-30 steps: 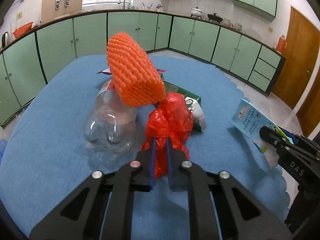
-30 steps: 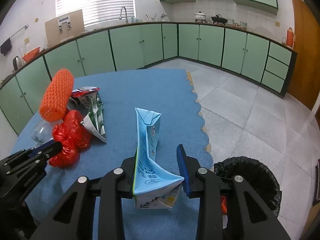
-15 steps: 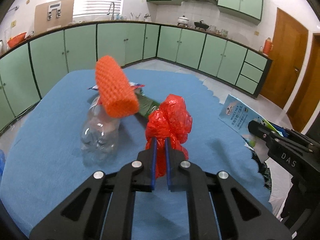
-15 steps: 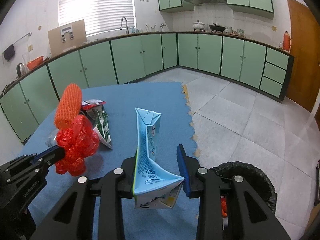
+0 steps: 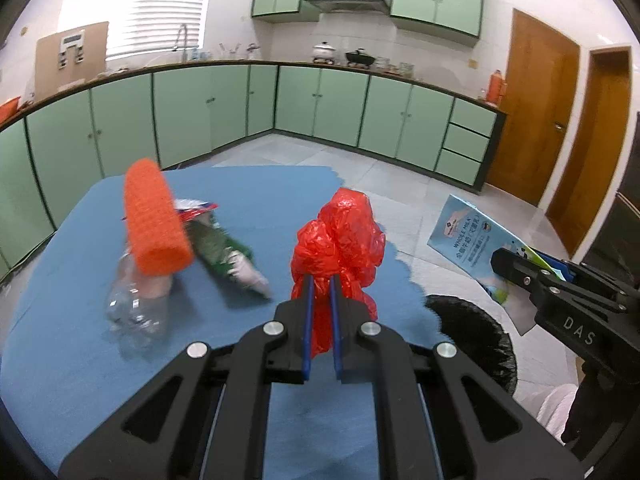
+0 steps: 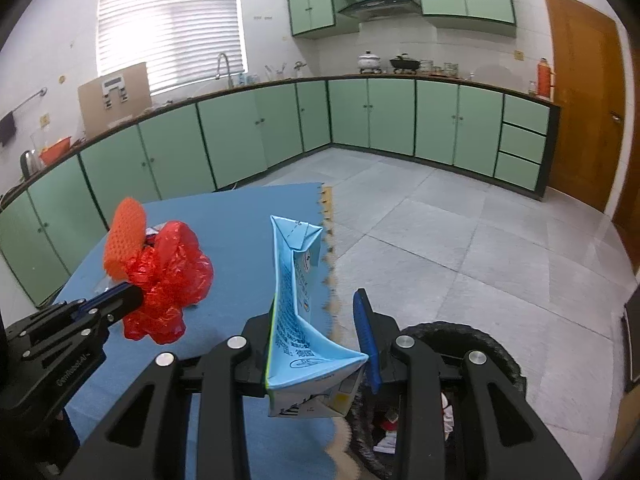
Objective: Collect trash
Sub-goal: 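Carry the red bag with the left tool while the right tool carries the carton to the bin, then open both tools over the black bin to drop the bag and carton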
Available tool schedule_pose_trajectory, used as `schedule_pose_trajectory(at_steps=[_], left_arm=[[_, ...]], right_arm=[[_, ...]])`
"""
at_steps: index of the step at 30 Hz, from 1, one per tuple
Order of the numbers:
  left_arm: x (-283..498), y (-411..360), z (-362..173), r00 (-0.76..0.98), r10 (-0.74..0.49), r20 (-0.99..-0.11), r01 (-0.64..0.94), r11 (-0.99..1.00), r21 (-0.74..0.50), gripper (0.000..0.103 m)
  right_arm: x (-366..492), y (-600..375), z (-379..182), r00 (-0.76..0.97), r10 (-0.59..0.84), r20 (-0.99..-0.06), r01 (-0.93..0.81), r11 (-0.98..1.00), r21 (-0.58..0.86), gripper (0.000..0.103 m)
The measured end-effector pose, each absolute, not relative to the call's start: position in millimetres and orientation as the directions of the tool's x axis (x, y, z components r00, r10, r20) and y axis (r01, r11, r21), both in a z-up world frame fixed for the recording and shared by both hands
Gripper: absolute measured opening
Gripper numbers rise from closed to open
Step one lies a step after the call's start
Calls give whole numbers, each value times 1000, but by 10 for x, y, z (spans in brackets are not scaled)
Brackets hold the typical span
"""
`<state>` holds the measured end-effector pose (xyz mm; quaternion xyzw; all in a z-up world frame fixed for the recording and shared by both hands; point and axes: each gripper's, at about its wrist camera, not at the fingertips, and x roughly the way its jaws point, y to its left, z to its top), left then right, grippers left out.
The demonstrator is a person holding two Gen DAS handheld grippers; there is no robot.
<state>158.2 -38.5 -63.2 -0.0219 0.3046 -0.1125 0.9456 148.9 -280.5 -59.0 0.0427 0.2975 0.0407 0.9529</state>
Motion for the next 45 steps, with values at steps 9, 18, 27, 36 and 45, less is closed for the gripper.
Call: schedule_pose_trajectory(at_steps=[9, 18, 27, 36, 45], left_arm=[[1598, -862, -638, 767, -312, -560, 296, 947, -121, 6], [1641, -1497, -687, 729, -405, -552, 408, 904, -125, 6], [1726, -2095, -857, 670, -474, -572, 490, 861, -140, 6], [1911, -2597, -1189, 592, -499, -633, 535, 831, -155, 7], [2089, -2658, -1336, 556, -488, -673, 530, 832, -166, 38]], right_arm=[[1315, -3255, -519, 833, 14, -553, 51, 994, 101, 34], [1169, -3840, -531, 826, -99, -555, 174, 981, 84, 34], [1159, -4313, -774, 788, -167, -593, 266, 960, 83, 34], [1270, -4698, -1098, 741, -202, -641, 330, 940, 86, 34], [1505, -4949, -1551, 661, -194, -725, 362, 929, 82, 49]])
